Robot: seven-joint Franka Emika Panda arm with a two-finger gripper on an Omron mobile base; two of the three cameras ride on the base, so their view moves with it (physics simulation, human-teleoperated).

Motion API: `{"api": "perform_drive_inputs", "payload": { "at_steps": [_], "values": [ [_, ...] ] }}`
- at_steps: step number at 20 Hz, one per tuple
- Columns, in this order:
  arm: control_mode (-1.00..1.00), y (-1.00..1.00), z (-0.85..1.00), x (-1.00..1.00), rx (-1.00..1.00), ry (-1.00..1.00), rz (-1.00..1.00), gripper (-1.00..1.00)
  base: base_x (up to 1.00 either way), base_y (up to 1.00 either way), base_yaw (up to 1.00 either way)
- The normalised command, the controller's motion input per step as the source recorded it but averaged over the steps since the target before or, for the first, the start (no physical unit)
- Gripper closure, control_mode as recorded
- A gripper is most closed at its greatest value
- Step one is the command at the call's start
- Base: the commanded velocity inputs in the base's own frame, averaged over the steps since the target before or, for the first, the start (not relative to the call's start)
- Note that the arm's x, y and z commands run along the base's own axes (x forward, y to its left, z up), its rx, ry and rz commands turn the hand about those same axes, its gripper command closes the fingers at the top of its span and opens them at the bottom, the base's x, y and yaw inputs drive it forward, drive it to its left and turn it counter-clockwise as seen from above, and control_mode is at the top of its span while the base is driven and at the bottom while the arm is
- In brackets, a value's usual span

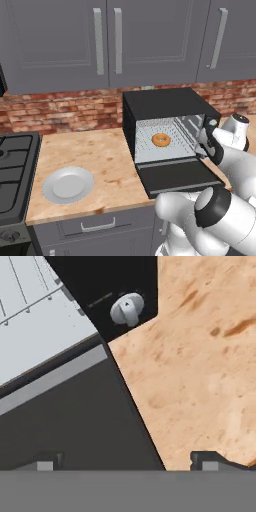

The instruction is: Pick up the bagel from the plate, place it on the toaster oven rack, close the door, and set the timer.

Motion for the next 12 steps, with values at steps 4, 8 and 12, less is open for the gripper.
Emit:
{"api": "perform_drive_inputs", "payload": {
  "at_steps": [4,8,12],
  "values": [
    [-1.0,-0.03,0.01,-0.39,0.11,0.28,0.0,-1.0,0.0,0.0,0.0],
    [-1.0,-0.12,0.0,-0.63,0.15,0.22,-0.01,-1.0,0.0,0.0,0.0],
    [-1.0,-0.17,0.0,-0.86,0.2,0.17,-0.01,-1.0,0.0,0.0,0.0]
  ]
}}
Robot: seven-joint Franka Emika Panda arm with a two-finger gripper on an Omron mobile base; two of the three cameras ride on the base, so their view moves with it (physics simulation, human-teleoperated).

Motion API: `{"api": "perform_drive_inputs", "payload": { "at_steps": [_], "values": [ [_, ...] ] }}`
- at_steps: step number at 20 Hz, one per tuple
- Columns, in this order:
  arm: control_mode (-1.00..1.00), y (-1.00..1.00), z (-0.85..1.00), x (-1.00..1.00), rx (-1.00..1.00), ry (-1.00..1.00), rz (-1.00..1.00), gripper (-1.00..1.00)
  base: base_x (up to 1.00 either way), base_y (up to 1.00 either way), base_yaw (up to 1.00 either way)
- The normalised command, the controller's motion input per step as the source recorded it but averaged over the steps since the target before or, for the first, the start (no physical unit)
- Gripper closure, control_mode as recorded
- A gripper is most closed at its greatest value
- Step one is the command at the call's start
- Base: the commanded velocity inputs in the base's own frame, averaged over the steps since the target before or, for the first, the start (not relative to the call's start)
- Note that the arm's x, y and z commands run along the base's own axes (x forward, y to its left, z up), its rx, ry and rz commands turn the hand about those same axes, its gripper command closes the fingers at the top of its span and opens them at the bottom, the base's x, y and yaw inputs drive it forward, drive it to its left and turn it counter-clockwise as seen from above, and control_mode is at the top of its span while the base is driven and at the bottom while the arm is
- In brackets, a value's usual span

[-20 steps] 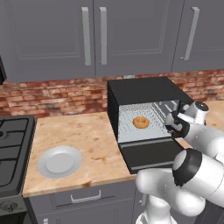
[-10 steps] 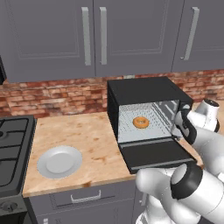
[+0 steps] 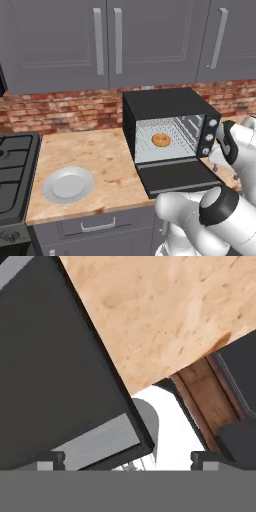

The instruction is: Pick up the bagel from the plate, place it on the toaster oven rack, close the door, and set the timer.

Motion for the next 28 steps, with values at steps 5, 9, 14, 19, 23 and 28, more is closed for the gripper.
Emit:
{"api": "perform_drive_inputs", "payload": {
  "at_steps": [5,9,14,19,23,28],
  "values": [
    [-1.0,-0.07,0.0,-0.78,0.2,0.08,-0.04,-1.0,0.0,0.0,0.0],
    [-1.0,0.0,0.0,-0.17,0.17,0.0,-0.06,-1.0,0.0,0.0,0.0],
    [-1.0,0.04,-0.06,0.06,0.16,-0.07,-0.08,-1.0,0.0,0.0,0.0],
    [-1.0,0.03,-0.18,0.14,0.14,-0.09,-0.08,-1.0,0.0,0.0,0.0],
    [-1.0,0.18,-0.28,0.27,0.11,-0.09,-0.1,-1.0,0.0,0.0,0.0],
    [-1.0,0.38,-0.39,0.52,0.05,-0.06,-0.11,-1.0,0.0,0.0,0.0]
  ]
}}
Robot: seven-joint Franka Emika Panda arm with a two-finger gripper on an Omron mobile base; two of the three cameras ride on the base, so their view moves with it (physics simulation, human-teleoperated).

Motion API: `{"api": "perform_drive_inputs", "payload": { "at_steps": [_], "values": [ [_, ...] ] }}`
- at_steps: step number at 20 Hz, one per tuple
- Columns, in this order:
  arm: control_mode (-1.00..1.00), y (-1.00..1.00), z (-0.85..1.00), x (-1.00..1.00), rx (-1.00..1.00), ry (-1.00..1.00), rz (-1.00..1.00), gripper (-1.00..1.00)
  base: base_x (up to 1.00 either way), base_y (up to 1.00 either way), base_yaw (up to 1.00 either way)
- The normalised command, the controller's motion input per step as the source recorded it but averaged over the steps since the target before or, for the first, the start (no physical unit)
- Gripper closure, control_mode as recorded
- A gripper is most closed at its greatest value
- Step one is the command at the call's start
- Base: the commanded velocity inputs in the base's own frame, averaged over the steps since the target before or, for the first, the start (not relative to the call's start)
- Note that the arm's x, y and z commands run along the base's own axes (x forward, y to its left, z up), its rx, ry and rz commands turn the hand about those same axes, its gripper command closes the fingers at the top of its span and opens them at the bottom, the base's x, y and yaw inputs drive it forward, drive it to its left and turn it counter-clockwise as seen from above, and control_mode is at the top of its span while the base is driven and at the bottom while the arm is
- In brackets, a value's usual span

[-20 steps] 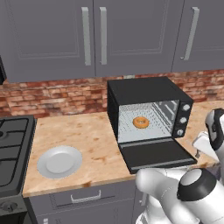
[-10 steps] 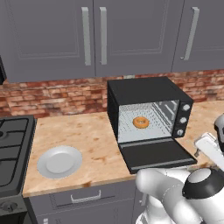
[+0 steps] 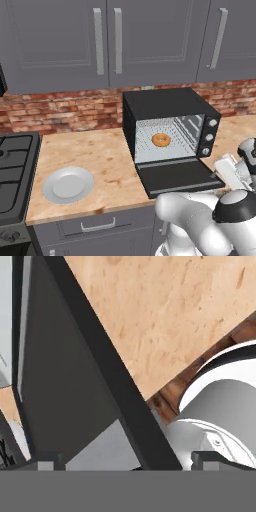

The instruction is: Pick up the bagel from the plate, place it on the toaster oven rack, close the door, and set the timer.

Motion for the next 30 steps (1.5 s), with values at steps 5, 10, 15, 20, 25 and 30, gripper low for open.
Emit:
{"api": "perform_drive_inputs", "payload": {
  "at_steps": [5,10,15,20,25,30],
  "values": [
    [-1.0,0.17,-0.48,0.38,0.0,-0.01,-0.15,-1.0,0.0,0.0,0.0],
    [-1.0,0.0,-0.44,0.15,0.0,0.0,-0.19,-1.0,0.0,0.0,0.0],
    [-1.0,0.08,-0.13,0.01,0.06,0.0,-0.15,-1.0,0.0,0.0,0.0],
    [-1.0,0.37,0.08,0.0,0.18,-0.07,-0.08,-1.0,0.0,0.0,0.0],
    [-1.0,0.38,0.19,0.02,0.19,-0.07,-0.05,-1.0,0.0,0.0,0.0],
    [-1.0,0.58,0.21,0.28,0.18,-0.08,-0.06,-1.0,0.0,0.0,0.0]
  ]
}}
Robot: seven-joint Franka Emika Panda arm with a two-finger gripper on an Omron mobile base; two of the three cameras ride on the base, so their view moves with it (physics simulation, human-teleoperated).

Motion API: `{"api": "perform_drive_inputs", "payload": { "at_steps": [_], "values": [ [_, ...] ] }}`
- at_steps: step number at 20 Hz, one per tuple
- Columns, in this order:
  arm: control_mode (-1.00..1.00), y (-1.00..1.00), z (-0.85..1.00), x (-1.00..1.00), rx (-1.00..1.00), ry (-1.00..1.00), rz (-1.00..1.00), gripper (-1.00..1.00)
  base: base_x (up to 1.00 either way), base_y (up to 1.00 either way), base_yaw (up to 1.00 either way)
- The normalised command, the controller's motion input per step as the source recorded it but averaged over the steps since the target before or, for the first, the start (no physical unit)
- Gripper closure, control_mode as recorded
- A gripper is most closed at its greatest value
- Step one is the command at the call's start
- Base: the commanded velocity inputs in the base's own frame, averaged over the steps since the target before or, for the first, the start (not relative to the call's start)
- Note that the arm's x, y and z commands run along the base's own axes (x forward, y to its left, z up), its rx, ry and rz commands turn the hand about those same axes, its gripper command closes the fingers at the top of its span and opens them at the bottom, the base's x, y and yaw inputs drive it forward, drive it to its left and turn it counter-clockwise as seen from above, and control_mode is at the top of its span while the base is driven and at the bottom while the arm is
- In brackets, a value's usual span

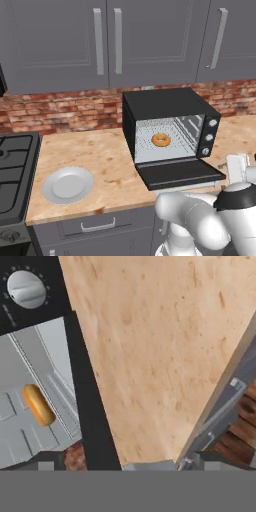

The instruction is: Pick up the bagel from the plate, place it on the toaster oven rack, close the door, and set the timer.

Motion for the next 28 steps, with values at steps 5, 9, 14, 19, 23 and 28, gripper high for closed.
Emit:
{"api": "perform_drive_inputs", "payload": {
  "at_steps": [5,9,14,19,23,28],
  "values": [
    [-1.0,0.88,0.22,0.52,0.17,-0.09,-0.1,-1.0,0.0,0.0,0.0],
    [-1.0,0.99,0.31,0.67,0.16,-0.1,-0.13,-1.0,0.0,0.0,0.0],
    [-1.0,1.0,0.36,0.72,0.12,-0.1,-0.16,-1.0,0.0,0.0,0.0],
    [-1.0,1.0,0.3,0.81,0.08,-0.06,-0.18,-1.0,0.0,0.0,0.0],
    [-1.0,1.0,0.11,0.91,0.04,-0.02,-0.21,-1.0,0.0,0.0,0.0],
    [-1.0,1.0,0.0,0.8,0.02,0.0,-0.23,-1.0,0.0,0.0,0.0]
  ]
}}
